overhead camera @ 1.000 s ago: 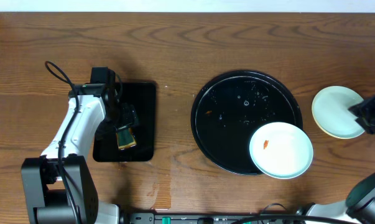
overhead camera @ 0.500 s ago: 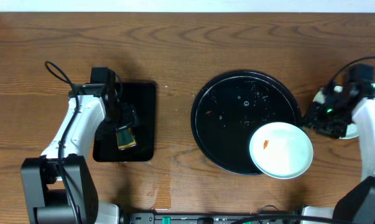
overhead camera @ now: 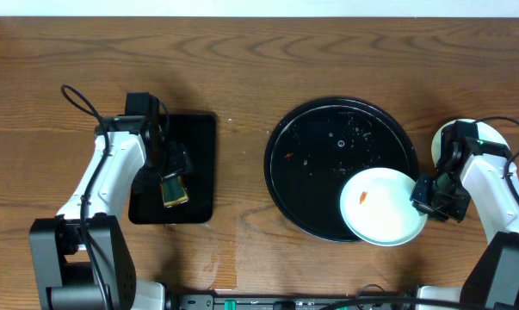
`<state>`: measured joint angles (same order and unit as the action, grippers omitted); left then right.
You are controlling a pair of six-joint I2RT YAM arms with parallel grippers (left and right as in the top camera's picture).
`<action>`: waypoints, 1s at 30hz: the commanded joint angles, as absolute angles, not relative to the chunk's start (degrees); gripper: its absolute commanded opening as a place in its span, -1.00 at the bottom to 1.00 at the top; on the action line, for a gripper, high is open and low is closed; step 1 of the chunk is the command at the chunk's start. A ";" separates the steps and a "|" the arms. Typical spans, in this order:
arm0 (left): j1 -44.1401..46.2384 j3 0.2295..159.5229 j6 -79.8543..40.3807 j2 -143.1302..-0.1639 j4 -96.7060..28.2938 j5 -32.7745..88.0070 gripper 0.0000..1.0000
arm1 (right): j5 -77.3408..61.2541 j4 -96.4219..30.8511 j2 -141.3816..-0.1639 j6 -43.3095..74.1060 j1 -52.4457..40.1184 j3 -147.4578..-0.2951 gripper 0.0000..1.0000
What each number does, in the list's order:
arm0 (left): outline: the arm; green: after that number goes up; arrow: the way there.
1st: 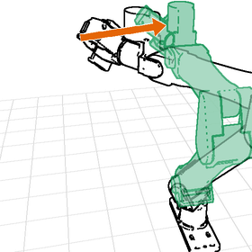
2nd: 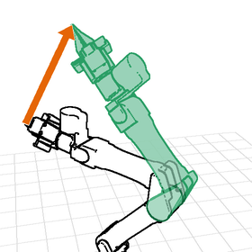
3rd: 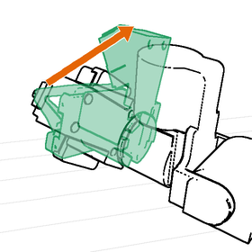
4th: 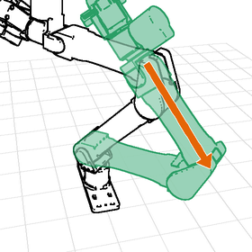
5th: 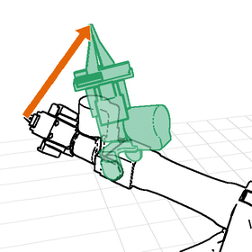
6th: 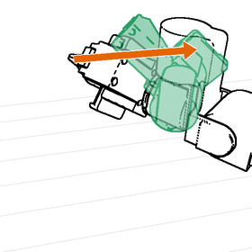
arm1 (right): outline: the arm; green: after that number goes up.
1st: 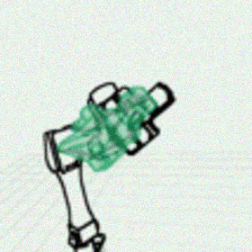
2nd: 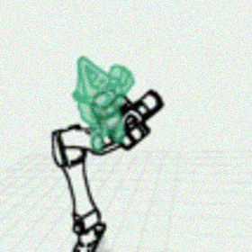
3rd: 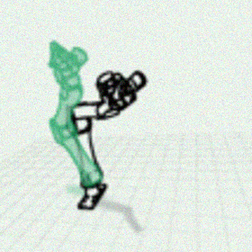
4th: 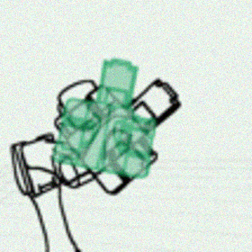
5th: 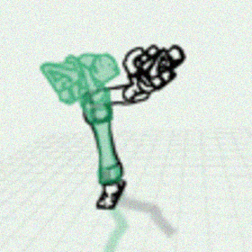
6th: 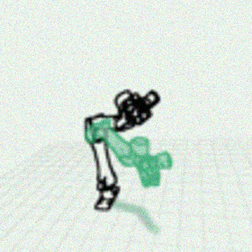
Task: Clean dirty plates on tray and stack at the side
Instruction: 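Reach right gripper to the second pale green plate and grasp its rim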
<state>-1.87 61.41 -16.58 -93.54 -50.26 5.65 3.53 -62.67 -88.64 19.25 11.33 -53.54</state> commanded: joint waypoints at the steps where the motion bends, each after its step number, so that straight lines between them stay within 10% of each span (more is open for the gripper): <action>1: -1.91 61.41 -17.43 -93.54 -50.22 5.39 0.72 | 4.05 -61.82 -88.38 20.97 11.22 -53.58 -0.89; 30: -1.91 61.41 -17.43 -93.54 -50.19 5.39 0.72 | -9.45 -37.04 -88.86 3.81 4.32 -53.67 -0.85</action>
<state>-1.87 61.41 -16.73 -93.54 -50.09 5.65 -7.88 -37.04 -88.64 3.81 4.32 -53.54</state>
